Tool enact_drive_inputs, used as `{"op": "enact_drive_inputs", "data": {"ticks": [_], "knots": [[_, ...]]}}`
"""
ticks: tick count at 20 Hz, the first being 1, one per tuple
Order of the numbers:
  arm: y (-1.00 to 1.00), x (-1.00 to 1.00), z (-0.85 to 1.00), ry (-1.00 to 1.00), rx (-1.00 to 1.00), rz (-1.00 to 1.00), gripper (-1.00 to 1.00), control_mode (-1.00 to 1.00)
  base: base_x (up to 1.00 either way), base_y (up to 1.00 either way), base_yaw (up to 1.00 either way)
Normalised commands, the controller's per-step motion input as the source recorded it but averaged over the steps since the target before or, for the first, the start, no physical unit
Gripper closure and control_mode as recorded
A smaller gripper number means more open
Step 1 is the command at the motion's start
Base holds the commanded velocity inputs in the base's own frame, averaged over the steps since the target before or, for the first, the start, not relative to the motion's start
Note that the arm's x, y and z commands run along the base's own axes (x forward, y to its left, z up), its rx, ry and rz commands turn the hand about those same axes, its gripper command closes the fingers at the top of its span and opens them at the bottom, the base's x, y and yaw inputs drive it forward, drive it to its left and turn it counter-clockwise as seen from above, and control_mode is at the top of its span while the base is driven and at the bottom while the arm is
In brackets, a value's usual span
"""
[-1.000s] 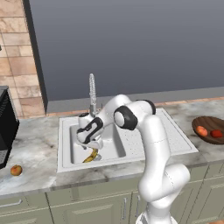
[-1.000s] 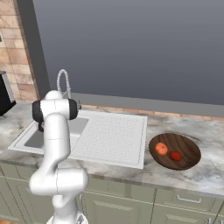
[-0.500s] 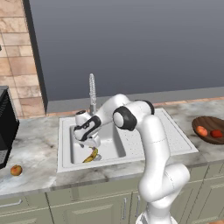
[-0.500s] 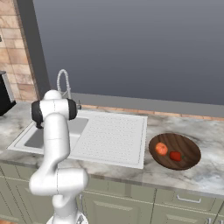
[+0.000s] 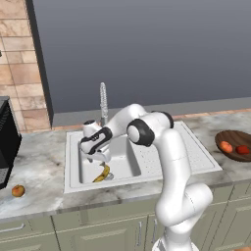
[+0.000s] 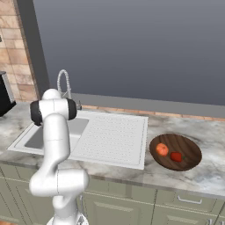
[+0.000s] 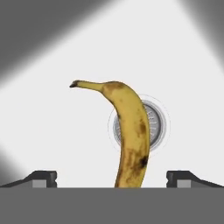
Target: There is a mixed pile of frozen fruits and vegetables on the counter. Locate all the frozen vegetables and place the items in a bowl on the counter. Take all the frozen fruits and defrost them in a running sink.
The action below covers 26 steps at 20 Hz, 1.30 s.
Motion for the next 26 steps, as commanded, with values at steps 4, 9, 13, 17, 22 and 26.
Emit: {"op": "enact_drive_inputs", "data": {"ticks": [4,9,13,17,22,26], "knots": [[0.07,0.00,0.21,0.00,0.00,-0.03,-1.00,-1.00,0.00,0.00,0.00],[0.04,-0.02,0.22,0.00,0.00,-0.03,-1.00,-1.00,0.00,0.00,0.00],[0.04,-0.07,0.22,0.00,0.00,-0.03,-1.00,-1.00,0.00,0.00,0.00],[0.05,-0.10,0.21,0.00,0.00,-0.03,-1.00,-1.00,0.00,0.00,0.00],[0.05,-0.17,0.20,0.00,0.00,-0.04,-1.00,-1.00,0.00,0.00,0.00],[0.04,-0.21,0.22,0.00,0.00,-0.04,-1.00,-1.00,0.00,0.00,0.00]]}}
